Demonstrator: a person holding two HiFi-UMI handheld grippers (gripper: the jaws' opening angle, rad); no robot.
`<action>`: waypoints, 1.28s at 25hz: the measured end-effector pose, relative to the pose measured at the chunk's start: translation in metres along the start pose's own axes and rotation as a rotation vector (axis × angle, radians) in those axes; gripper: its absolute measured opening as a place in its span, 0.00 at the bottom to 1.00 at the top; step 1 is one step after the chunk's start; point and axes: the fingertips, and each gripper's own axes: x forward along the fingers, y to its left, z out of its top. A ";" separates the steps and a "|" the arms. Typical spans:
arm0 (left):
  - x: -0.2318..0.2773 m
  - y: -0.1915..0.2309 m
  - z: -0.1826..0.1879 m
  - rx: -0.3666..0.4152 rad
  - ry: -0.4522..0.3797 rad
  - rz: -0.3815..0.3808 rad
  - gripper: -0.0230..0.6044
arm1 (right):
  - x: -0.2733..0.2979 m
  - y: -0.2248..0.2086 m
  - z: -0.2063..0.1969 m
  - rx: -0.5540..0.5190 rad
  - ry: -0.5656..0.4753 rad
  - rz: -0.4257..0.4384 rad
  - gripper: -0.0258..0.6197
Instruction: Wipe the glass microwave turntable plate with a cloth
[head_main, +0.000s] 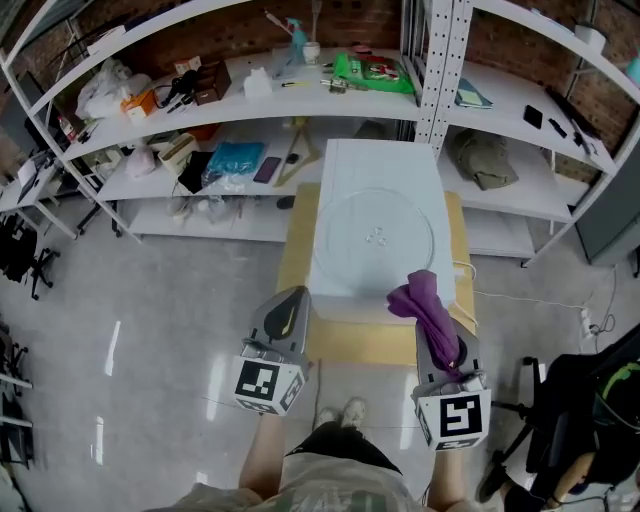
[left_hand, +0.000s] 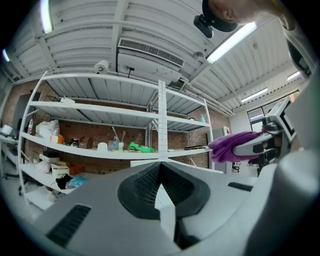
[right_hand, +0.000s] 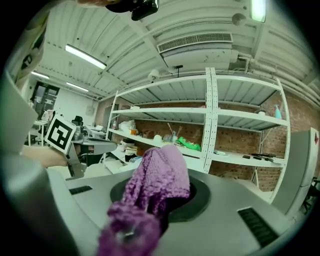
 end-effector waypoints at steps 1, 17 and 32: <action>-0.008 -0.005 -0.003 -0.018 -0.003 -0.010 0.04 | -0.009 0.005 -0.005 -0.004 0.007 -0.004 0.13; -0.260 -0.063 0.008 -0.049 -0.095 0.012 0.04 | -0.209 0.162 -0.034 0.023 0.046 0.024 0.13; -0.424 -0.113 0.012 -0.018 -0.092 0.061 0.04 | -0.394 0.212 -0.051 0.078 0.018 -0.082 0.13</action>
